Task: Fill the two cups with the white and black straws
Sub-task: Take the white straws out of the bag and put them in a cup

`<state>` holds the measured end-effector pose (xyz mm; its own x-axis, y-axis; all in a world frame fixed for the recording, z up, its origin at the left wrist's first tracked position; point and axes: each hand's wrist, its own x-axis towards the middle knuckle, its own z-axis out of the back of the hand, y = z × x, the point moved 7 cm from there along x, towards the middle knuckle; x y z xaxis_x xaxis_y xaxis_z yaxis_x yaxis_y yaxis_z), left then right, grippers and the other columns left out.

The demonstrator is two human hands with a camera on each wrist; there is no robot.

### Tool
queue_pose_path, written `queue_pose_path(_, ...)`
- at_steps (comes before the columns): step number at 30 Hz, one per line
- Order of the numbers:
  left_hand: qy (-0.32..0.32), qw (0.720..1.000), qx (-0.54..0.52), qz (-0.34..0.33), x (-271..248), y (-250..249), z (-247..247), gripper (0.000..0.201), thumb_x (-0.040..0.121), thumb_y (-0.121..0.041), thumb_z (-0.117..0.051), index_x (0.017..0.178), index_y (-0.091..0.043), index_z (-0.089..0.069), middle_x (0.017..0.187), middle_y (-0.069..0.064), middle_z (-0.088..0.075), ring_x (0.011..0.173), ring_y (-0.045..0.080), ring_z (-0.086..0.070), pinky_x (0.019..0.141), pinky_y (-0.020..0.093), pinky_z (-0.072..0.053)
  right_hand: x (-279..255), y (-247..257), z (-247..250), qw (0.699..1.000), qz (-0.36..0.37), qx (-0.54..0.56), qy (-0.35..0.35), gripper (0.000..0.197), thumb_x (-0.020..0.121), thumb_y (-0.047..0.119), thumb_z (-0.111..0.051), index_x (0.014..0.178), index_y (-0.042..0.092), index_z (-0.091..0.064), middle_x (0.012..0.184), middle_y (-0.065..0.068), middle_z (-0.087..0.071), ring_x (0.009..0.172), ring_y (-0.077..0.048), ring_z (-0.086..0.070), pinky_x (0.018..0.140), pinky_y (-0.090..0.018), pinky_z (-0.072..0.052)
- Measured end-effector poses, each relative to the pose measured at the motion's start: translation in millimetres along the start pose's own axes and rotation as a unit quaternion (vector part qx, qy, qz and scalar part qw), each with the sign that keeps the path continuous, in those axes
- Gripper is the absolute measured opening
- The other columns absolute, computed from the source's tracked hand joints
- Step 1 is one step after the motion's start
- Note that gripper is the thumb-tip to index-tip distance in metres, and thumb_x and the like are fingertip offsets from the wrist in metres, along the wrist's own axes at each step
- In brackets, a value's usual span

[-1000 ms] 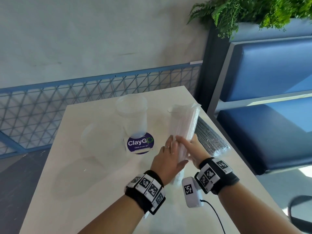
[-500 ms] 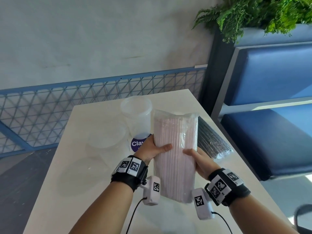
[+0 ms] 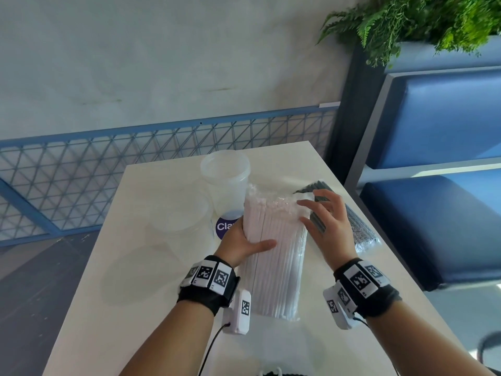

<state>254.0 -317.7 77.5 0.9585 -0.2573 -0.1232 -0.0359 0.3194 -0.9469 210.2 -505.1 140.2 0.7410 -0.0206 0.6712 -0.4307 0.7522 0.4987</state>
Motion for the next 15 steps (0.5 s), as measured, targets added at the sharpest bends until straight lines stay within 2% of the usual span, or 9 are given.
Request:
queue_pose_path(2,0.006,1.000,0.006,0.000,-2,0,-2,0.060,0.065,-0.024,-0.083,0.115,-0.022,-0.050,0.104,-0.008,-0.059,0.102,0.013,-0.057,0.088,0.030,-0.047,4,5,2,1.000,0.026,-0.014,-0.003,0.017,0.085,0.020,-0.063,0.102,0.018,-0.066,0.118,-0.005,-0.050,0.092,-0.012,-0.055,0.079,-0.018,-0.048)
queue_pose_path(4,0.011,1.000,0.003,0.002,-3,0,-4,0.058,0.065,-0.022,-0.083,0.113,-0.023,-0.049,0.101,-0.010,-0.059,0.100,0.012,-0.056,0.087,0.029,-0.047,7,8,4,0.999,0.039,-0.004,-0.011,0.016,0.087,0.023,-0.058,0.094,0.013,-0.069,0.106,-0.007,-0.059,0.089,-0.012,-0.057,0.076,-0.020,-0.049)
queue_pose_path(7,0.020,1.000,0.013,0.003,-6,1,-6,0.059,0.064,-0.023,-0.084,0.113,-0.022,-0.050,0.104,-0.008,-0.059,0.102,0.014,-0.057,0.089,0.030,-0.048,12,9,8,0.999,0.027,0.026,-0.022,0.010,0.087,0.012,-0.060,0.087,0.006,-0.068,0.094,-0.006,-0.064,0.088,-0.007,-0.057,0.078,-0.019,-0.049)
queue_pose_path(10,0.027,0.999,0.032,-0.003,-8,3,-7,0.067,0.063,-0.026,-0.084,0.121,-0.018,-0.050,0.112,-0.003,-0.060,0.105,0.015,-0.056,0.090,0.030,-0.047,16,-2,10,0.991,-0.088,0.091,-0.036,0.005,0.088,0.005,-0.058,0.088,0.009,-0.061,0.088,-0.002,-0.066,0.076,0.002,-0.063,0.071,-0.015,-0.051)
queue_pose_path(12,0.029,0.999,0.033,-0.005,-10,3,-5,0.069,0.063,-0.025,-0.084,0.122,-0.018,-0.050,0.112,-0.003,-0.060,0.105,0.013,-0.056,0.087,0.026,-0.046,18,-9,10,0.970,-0.178,0.160,-0.047,0.004,0.091,0.007,-0.054,0.089,0.010,-0.055,0.087,-0.004,-0.066,0.072,0.001,-0.067,0.066,-0.013,-0.053)
queue_pose_path(15,0.037,0.998,0.046,-0.011,-13,0,-4,0.070,0.063,-0.026,-0.085,0.123,-0.020,-0.049,0.113,-0.004,-0.060,0.104,0.011,-0.056,0.087,0.026,-0.045,27,-13,16,0.934,-0.250,0.245,-0.076,0.002,0.092,0.006,-0.053,0.091,0.004,-0.053,0.081,-0.004,-0.065,0.066,0.003,-0.067,0.062,-0.009,-0.051)
